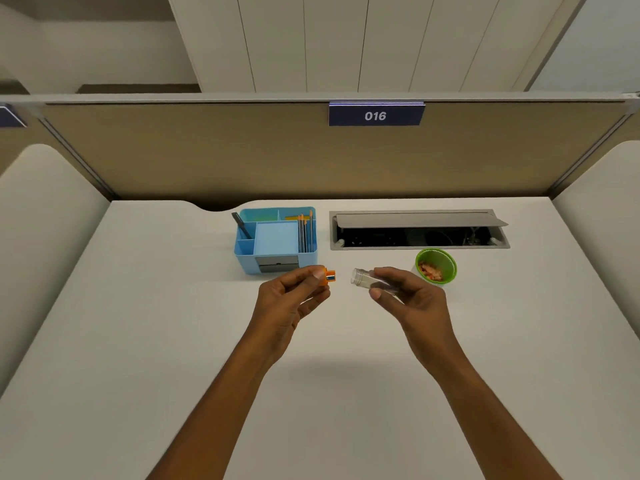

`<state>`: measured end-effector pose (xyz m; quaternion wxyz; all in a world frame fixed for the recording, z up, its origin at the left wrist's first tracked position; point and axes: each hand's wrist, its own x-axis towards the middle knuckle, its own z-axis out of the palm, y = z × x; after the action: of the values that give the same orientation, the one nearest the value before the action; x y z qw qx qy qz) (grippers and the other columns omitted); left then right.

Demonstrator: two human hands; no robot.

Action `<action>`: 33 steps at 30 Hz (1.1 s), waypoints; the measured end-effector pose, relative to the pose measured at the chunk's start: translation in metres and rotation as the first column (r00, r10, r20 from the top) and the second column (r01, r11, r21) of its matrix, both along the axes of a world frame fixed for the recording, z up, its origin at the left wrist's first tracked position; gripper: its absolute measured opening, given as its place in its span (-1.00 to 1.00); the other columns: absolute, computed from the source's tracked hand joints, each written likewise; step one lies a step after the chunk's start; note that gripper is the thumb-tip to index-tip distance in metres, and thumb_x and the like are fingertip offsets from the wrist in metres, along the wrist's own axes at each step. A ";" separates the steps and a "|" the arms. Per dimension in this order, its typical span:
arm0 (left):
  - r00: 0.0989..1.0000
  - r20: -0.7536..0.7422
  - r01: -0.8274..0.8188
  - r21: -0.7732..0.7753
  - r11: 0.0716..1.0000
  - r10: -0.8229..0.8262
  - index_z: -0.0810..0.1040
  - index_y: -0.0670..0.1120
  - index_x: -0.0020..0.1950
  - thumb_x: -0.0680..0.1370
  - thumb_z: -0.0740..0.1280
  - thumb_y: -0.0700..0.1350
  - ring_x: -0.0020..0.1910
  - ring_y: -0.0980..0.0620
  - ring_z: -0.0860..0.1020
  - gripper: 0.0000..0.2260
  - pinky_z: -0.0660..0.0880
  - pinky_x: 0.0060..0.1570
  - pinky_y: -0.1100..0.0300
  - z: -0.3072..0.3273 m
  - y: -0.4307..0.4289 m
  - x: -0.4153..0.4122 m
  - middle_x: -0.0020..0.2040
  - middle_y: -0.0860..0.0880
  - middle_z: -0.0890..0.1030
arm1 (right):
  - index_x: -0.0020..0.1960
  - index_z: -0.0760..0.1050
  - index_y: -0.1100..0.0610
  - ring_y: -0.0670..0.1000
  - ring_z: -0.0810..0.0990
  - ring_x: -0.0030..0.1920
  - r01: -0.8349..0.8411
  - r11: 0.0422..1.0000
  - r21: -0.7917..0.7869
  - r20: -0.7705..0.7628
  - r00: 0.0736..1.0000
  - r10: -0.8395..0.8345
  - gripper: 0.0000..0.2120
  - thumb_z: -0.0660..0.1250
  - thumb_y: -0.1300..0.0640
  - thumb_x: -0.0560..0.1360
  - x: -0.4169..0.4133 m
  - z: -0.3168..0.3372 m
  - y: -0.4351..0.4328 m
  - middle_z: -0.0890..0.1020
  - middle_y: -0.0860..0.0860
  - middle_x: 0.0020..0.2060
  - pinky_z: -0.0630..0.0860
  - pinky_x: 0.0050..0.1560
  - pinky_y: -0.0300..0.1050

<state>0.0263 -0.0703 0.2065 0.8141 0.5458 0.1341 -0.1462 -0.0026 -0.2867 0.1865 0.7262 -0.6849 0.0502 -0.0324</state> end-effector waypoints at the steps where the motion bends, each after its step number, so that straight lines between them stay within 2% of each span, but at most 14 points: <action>1: 1.000 0.009 0.006 0.002 1.000 -0.006 0.80 0.10 -0.07 0.31 0.55 0.01 0.01 0.01 0.75 -0.80 0.70 -0.01 0.14 0.001 0.001 -0.001 -0.02 0.03 0.80 | 0.13 0.69 0.00 -0.02 0.72 0.11 -0.008 1.000 -0.029 0.010 1.000 0.008 -0.69 0.52 0.28 0.45 0.000 0.005 0.007 0.76 -0.05 0.07 0.62 0.10 -0.26; 5: 1.000 0.021 -0.007 0.018 1.000 0.006 0.80 0.03 -0.04 0.35 0.53 -0.02 0.01 -0.04 0.76 -0.80 0.70 -0.01 0.13 0.004 0.011 -0.006 -0.02 -0.04 0.80 | 0.15 0.69 0.06 -0.07 0.71 0.11 -0.034 0.993 -0.116 0.029 0.999 0.038 -0.69 0.51 0.30 0.45 0.000 0.016 0.030 0.75 -0.05 0.06 0.62 0.13 -0.26; 8: 0.999 0.028 -0.024 0.006 1.000 0.024 0.78 -0.02 0.01 0.36 0.53 -0.05 0.02 -0.06 0.75 -0.76 0.69 -0.06 0.16 0.004 0.019 -0.010 0.01 -0.07 0.79 | 0.14 0.66 0.01 -0.14 0.69 0.11 -0.053 0.984 -0.167 0.043 0.997 0.061 -0.68 0.50 0.30 0.46 0.001 0.022 0.037 0.73 -0.11 0.05 0.61 0.09 -0.33; 13: 0.999 0.026 -0.019 0.030 0.999 0.018 0.79 0.00 -0.02 0.36 0.52 -0.05 0.00 -0.06 0.76 -0.79 0.68 -0.08 0.18 0.006 0.026 -0.015 -0.01 -0.08 0.80 | 0.15 0.64 -0.02 -0.16 0.68 0.09 -0.082 0.970 -0.229 0.051 0.994 0.096 -0.67 0.49 0.29 0.47 0.002 0.027 0.042 0.72 -0.11 0.05 0.59 0.05 -0.39; 20: 0.999 0.046 -0.012 0.047 0.999 0.010 0.80 0.01 -0.02 0.37 0.53 -0.02 -0.02 -0.07 0.75 -0.79 0.68 -0.09 0.19 0.007 0.031 -0.018 -0.04 -0.09 0.80 | 0.12 0.64 -0.07 -0.09 0.69 0.07 -0.128 0.960 -0.250 0.059 0.987 0.147 -0.65 0.49 0.31 0.47 -0.001 0.031 0.046 0.72 -0.08 0.01 0.60 0.02 -0.38; 25: 0.999 0.046 0.010 0.056 0.998 -0.013 0.79 0.00 -0.01 0.35 0.55 0.01 0.00 -0.09 0.75 -0.76 0.67 -0.08 0.19 0.008 0.029 -0.022 -0.03 -0.10 0.80 | 0.18 0.66 0.08 0.03 0.70 0.07 -0.144 0.955 -0.260 0.062 0.984 0.165 -0.69 0.49 0.30 0.47 -0.004 0.027 0.050 0.73 0.04 0.05 0.63 0.12 -0.25; 33: 1.000 0.018 0.016 0.073 0.997 -0.017 0.80 0.01 -0.08 0.33 0.55 0.03 -0.08 -0.07 0.76 -0.78 0.68 -0.10 0.18 0.009 0.026 -0.025 -0.08 -0.09 0.80 | 0.17 0.67 0.05 -0.04 0.72 0.07 -0.166 0.948 -0.273 0.096 0.975 0.198 -0.69 0.49 0.31 0.47 -0.007 0.025 0.049 0.74 0.00 0.04 0.61 0.08 -0.32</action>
<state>0.0014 -0.0444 0.2154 0.7936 0.5775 0.1274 -0.1430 -0.0097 -0.2374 0.2110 0.6304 -0.7736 -0.0626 -0.0132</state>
